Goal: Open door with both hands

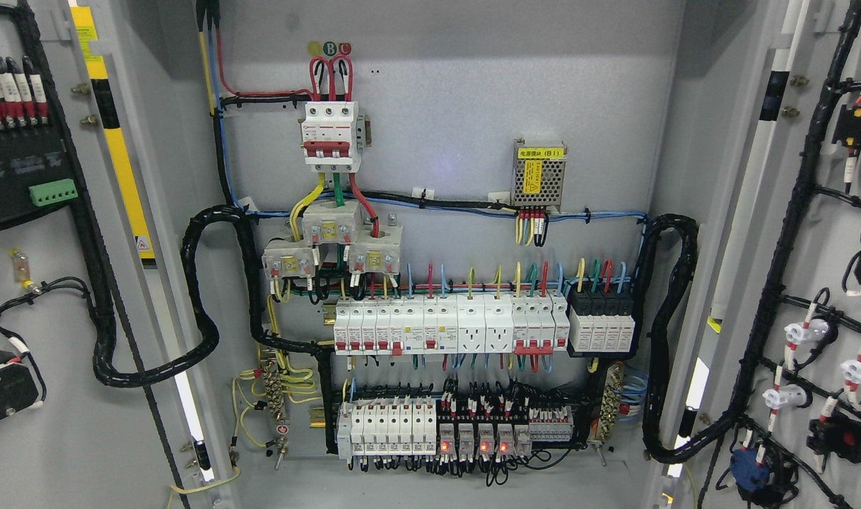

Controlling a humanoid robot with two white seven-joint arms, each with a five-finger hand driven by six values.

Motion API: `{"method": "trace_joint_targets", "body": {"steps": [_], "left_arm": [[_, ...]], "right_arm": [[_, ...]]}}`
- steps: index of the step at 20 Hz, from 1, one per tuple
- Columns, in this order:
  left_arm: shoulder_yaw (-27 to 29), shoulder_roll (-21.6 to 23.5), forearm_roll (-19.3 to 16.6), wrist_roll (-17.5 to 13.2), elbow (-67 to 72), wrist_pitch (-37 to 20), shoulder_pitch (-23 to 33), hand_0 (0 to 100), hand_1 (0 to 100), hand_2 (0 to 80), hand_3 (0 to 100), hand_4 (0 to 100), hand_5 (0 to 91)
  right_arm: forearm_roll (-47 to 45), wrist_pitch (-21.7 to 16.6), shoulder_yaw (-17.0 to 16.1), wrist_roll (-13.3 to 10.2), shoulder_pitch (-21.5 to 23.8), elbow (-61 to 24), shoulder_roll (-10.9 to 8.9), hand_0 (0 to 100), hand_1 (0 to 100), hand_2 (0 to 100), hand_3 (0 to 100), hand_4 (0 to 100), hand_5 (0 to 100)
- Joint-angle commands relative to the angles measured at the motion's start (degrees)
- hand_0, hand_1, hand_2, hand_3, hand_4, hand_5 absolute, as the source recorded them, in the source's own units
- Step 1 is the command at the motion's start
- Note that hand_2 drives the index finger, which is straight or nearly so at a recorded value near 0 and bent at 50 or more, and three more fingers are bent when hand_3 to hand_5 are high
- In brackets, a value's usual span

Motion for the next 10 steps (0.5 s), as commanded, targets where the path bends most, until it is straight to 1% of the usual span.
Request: {"method": "trace_joint_targets", "body": {"steps": [1,2,4,7,8,9,10], "left_arm": [[-13.9,-8.4,-2.0,5.9,36.1,-1.3,-0.9,12,56,0.0,0,0,0.0],[-13.8,-9.4,-2.0,5.9,40.3,-0.9,-1.5,12,56,0.0,0,0,0.0],[-13.4,-10.4,-2.0,5.8,49.8,-1.0,-4.0,12,56,0.0,0,0,0.0],[-13.6,-10.4,-2.1,5.6,59.8,-0.9,-7.8,12,56,0.0,0,0,0.0],[-13.7,-10.3,-2.1,4.8,61.6,-0.9,-8.3,12,56,0.0,0,0,0.0],[-13.6,-10.3,-2.1,3.4,62.6,-0.9,-8.5,12,56,0.0,0,0,0.0],[-13.7,-10.4,-2.1,1.6,63.3,-0.9,-8.5,12,56,0.0,0,0,0.0]], "right_arm": [[5.9,0.0,8.0,0.1,-3.0,37.1,5.07,0,50,4,0,0,0],[6.0,0.0,8.0,0.1,-3.9,43.1,5.95,0,50,4,0,0,0],[7.0,0.1,8.0,0.2,-5.5,53.7,7.01,0,50,4,0,0,0],[11.8,0.3,7.8,0.1,-9.1,69.3,7.45,0,50,4,0,0,0],[13.4,0.3,7.6,0.1,-9.7,73.0,8.23,0,50,4,0,0,0],[14.3,0.8,7.2,-0.1,-9.9,76.0,9.46,0,50,4,0,0,0],[14.2,2.3,6.9,-0.5,-9.9,77.7,10.08,0,50,4,0,0,0]]}}
